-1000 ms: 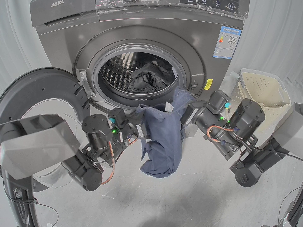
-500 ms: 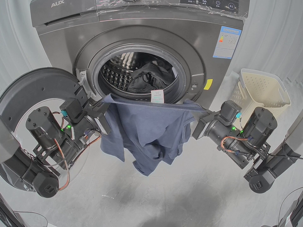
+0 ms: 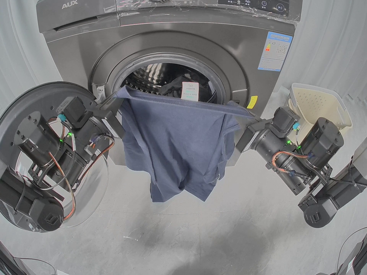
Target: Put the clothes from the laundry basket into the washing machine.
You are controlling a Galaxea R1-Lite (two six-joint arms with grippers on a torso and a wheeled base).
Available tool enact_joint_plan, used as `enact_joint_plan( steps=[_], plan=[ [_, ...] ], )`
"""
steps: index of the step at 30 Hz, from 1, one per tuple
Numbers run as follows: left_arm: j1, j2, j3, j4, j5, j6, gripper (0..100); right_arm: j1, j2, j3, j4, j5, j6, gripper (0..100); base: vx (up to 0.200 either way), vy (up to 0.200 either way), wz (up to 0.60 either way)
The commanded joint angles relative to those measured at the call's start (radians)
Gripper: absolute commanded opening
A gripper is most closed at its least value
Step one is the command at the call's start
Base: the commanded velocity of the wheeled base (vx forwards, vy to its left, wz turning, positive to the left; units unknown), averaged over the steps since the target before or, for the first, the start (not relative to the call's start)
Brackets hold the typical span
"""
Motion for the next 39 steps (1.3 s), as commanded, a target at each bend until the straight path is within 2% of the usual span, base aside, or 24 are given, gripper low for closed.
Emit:
enact_joint_plan(
  steps=[1,9,10,11,16,18,22,31,39],
  plan=[
    [0.002,-0.037,-0.029,0.002,0.006,-0.001,0,-0.002,-0.006,-0.040,0.000,-0.021,0.000,0,0.000,0.000,0.00],
    [0.002,-0.052,-0.020,0.000,0.011,0.002,0,-0.004,-0.015,-0.081,0.000,-0.048,0.003,0,0.000,0.000,0.00],
    [0.000,-0.060,-0.018,0.000,0.014,0.002,0,-0.001,-0.032,-0.087,0.000,-0.075,0.006,0,0.000,0.000,0.00],
    [0.000,-0.063,-0.020,0.002,0.014,0.002,0,0.002,-0.038,-0.087,0.000,-0.079,0.008,0,0.000,0.000,0.00],
    [0.002,-0.063,-0.036,0.002,0.016,0.004,0,0.008,-0.040,-0.102,0.000,-0.085,0.000,0,0.000,0.000,0.00],
    [0.014,-0.057,-0.036,0.002,0.032,0.002,0,-0.005,-0.032,-0.090,0.000,-0.085,0.002,0,0.000,0.000,0.00],
    [0.043,-0.053,-0.039,0.000,0.032,0.004,0,-0.030,-0.027,-0.081,0.000,-0.085,0.000,0,0.000,0.000,0.00],
    [0.025,-0.066,-0.047,-0.001,0.032,0.004,0,-0.013,-0.066,-0.081,0.003,-0.101,-0.001,0,0.000,0.000,0.00],
    [0.023,-0.067,0.085,-0.003,0.011,0.008,0,-0.012,-0.066,-0.018,0.001,-0.101,0.000,0,0.000,0.000,0.00]
  ],
)
